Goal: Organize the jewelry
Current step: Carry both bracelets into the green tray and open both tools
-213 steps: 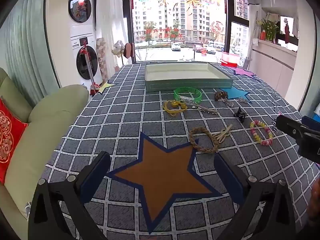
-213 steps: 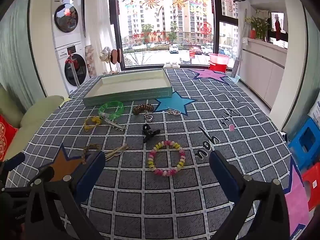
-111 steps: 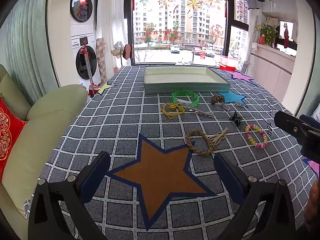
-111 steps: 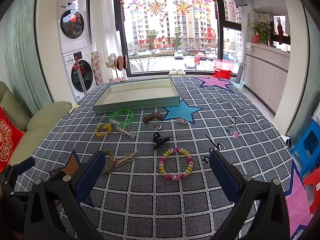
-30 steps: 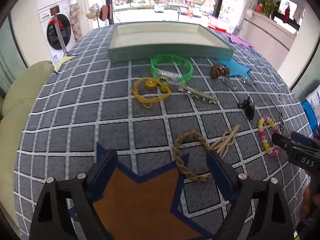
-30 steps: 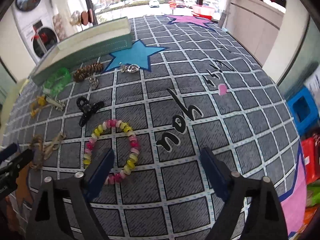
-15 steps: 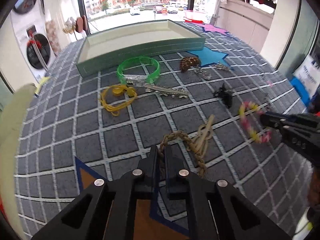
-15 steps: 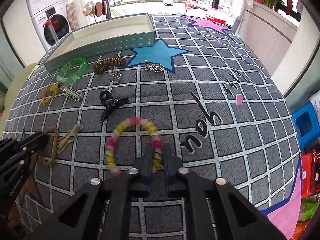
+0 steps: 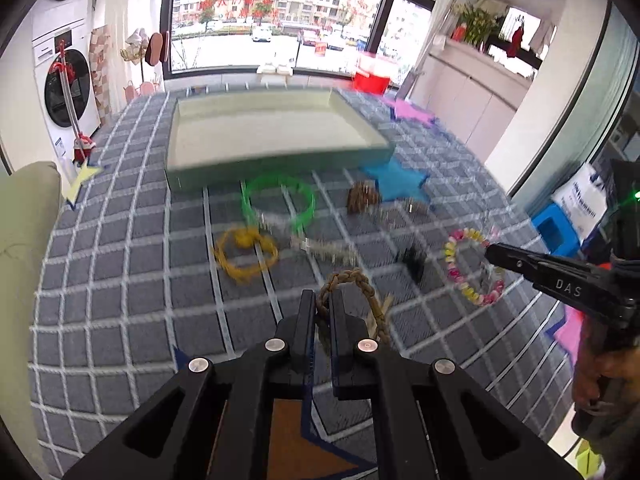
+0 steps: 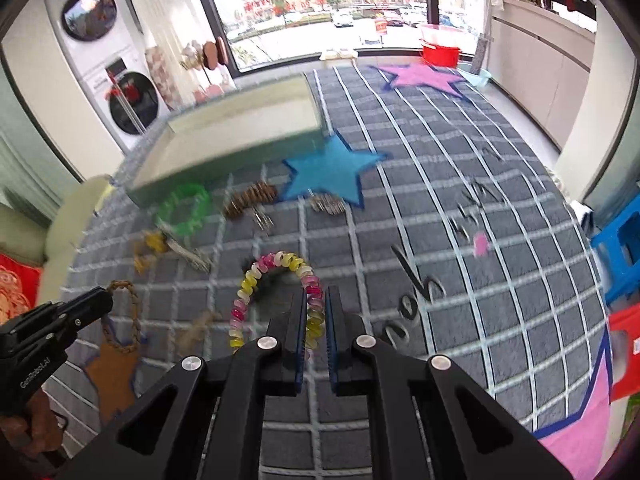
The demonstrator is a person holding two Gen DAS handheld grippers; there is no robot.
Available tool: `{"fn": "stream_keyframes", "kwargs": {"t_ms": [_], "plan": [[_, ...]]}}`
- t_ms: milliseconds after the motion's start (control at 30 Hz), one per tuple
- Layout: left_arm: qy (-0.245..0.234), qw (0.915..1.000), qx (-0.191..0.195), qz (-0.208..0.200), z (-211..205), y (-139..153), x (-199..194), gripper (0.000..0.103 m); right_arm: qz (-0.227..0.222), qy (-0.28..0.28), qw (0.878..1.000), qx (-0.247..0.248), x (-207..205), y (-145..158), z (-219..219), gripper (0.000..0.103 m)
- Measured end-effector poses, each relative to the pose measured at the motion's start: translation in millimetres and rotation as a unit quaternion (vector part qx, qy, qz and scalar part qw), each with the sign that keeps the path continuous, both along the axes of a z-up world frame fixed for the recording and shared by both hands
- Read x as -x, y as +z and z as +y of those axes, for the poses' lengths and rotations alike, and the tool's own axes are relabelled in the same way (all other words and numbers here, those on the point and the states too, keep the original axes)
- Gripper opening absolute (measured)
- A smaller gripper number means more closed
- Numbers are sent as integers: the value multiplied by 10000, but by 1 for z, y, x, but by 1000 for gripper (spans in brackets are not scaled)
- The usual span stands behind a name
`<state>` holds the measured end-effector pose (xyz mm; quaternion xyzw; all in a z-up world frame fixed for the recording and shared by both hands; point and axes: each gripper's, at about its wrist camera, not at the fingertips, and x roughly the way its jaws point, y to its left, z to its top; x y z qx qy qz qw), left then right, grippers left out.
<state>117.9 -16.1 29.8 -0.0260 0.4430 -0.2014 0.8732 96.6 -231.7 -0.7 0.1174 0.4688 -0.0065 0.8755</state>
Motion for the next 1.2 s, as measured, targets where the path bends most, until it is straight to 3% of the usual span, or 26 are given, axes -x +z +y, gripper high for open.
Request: {"fn": "stream_keyframes", "kwargs": {"t_ms": [200,300,567,700,933,1200], "plan": [[87,9996,228,-117,9,36,-38,20,-257,212,9993,-171,-43,32,2,10],[197,9993,156,-276,11,51,-66,20,-379,331,9986,-158,-72,46,5,10],[493,9978,135,-420,12,62,-155,20,-439,448,9967,-513,-168,59,6,10],[659,9960,-183,-582,7,47,-202,20,-365,386,9970,-567,-214,50,6,10],[825,9956,-311,-325,9,1,-273,20,-133,176,9977,-642,-280,11,6,10],[896,9937,-673,-74,0,-45,-308,20,240,27,9976,-646,-321,-45,5,10]]}}
